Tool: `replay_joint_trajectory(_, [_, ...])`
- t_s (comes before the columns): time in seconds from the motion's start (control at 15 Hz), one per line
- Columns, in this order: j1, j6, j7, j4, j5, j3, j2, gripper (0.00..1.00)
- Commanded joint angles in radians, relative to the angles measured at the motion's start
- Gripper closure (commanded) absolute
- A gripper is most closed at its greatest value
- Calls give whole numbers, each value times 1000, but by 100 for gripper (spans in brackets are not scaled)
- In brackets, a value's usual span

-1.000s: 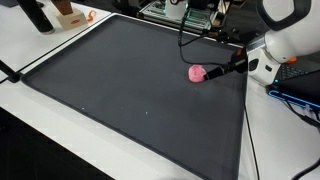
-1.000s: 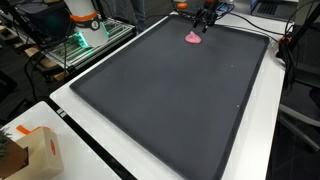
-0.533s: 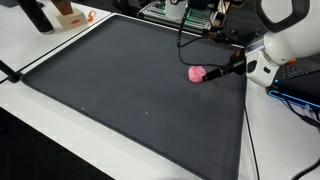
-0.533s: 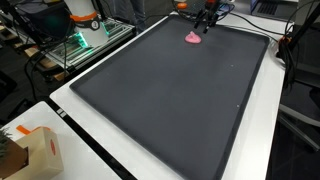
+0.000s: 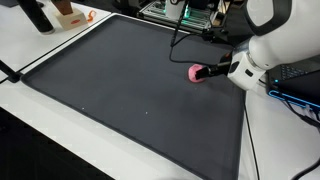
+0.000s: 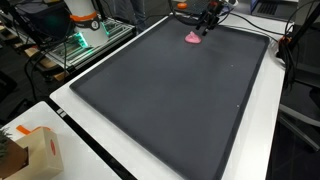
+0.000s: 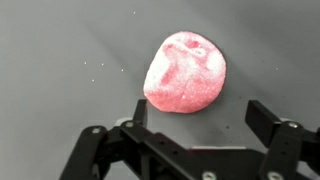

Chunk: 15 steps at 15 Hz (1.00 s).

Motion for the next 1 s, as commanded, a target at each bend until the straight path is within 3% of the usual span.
replay_joint_trajectory(0.0, [-42, -57, 97, 75, 96, 3, 43, 0])
replay_joint_trajectory(0.4, [-113, -15, 255, 113, 245, -14, 57, 0])
replay_joint_trajectory(0.93, [-215, 97, 465, 34, 402, -65, 6, 0])
